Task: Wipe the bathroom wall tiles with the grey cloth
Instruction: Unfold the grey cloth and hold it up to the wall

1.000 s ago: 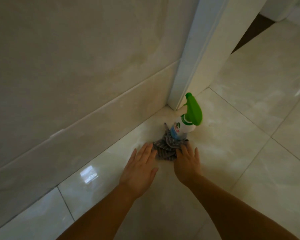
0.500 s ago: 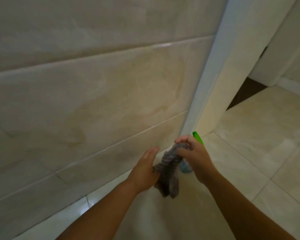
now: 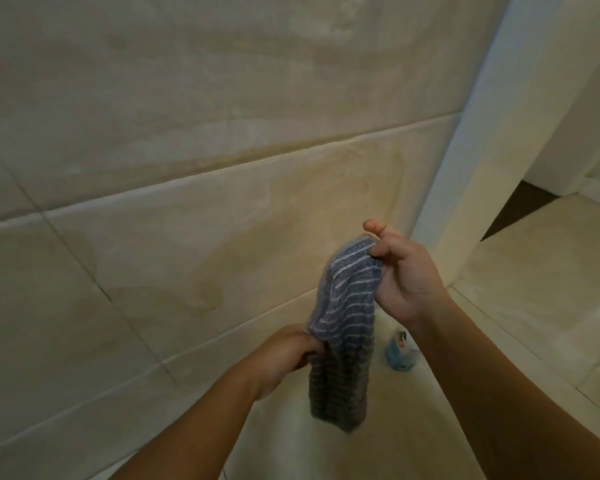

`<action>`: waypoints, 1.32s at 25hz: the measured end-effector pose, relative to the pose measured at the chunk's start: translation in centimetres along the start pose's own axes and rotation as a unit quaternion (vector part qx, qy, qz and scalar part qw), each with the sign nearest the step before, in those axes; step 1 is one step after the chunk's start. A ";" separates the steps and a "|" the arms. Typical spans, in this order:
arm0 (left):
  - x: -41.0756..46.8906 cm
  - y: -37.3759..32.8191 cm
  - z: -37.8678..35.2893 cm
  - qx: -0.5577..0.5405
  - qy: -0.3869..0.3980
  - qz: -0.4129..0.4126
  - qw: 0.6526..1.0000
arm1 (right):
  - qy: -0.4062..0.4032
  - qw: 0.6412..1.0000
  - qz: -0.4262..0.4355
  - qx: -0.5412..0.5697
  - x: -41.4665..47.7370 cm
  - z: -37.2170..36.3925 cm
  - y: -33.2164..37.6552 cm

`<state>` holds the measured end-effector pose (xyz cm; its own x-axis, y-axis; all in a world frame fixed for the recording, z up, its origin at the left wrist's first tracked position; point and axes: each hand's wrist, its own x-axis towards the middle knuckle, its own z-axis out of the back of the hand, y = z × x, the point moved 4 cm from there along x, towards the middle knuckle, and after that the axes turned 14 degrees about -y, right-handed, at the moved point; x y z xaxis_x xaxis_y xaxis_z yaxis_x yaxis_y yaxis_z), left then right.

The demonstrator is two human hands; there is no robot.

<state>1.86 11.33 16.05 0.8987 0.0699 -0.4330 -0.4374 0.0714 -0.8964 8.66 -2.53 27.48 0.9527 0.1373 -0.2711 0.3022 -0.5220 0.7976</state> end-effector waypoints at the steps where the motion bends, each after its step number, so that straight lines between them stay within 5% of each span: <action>1: -0.1 -0.6 0.1 -0.047 -0.013 0.008 0.999 | -0.020 1.000 -0.008 0.004 0.5 -0.2 0.1; 7: -8.2 -14.6 1.9 -0.124 0.016 0.062 0.990 | -0.135 0.986 -0.046 -0.091 -1.8 -3.8 7.9; 11: -16.2 -29.2 3.8 -0.176 0.033 0.105 0.978 | -0.162 0.982 -0.096 0.010 -6.7 -10.3 18.0; 17: -28.6 -51.2 6.9 -0.171 0.031 0.064 0.983 | 0.012 0.943 -0.328 -0.050 -18.5 -23.4 30.3; 25: -38.4 -69.5 13.9 0.010 -0.115 -0.117 0.986 | 0.113 0.969 -0.102 -0.195 -21.5 -35.3 48.4; 28: -42.7 -74.1 15.9 0.086 -0.176 -0.223 0.955 | 0.106 0.955 0.039 -0.274 -23.3 -39.0 53.4; 33: -49.6 -80.2 18.8 0.143 -0.315 -0.321 0.881 | 0.076 0.953 0.177 -0.233 -26.8 -44.2 59.0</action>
<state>-8.23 20.82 111.20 0.8071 0.4562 0.3748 0.0845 0.5391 -0.8380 2.37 0.26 105.60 0.9803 0.1618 0.1129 -0.0919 -0.1319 0.9870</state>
